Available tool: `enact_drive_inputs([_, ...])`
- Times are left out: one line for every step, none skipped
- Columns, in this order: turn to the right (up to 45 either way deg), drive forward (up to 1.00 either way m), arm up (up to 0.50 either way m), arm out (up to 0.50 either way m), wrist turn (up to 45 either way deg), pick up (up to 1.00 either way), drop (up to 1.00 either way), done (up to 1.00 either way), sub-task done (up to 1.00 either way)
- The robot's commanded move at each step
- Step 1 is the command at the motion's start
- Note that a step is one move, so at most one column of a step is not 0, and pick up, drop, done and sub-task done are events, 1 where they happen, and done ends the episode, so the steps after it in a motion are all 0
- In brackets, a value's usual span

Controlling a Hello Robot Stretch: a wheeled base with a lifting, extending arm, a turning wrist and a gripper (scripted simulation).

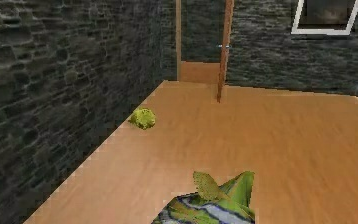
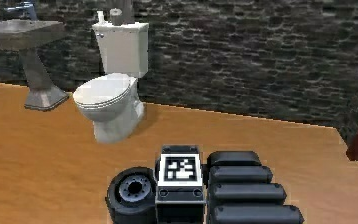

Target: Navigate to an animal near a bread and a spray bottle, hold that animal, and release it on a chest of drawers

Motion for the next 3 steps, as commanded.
enact_drive_inputs([0.0, 1.00, 0.00, 0.00, 0.0, 0.00, 0.00, 0.00, 0.00])
enact_drive_inputs([0.0, 1.00, 0.00, 0.00, 0.0, 0.00, 0.00, 0.00, 0.00])
enact_drive_inputs([0.0, 1.00, 0.00, 0.00, 0.0, 0.00, 0.00, 0.00, 0.00])
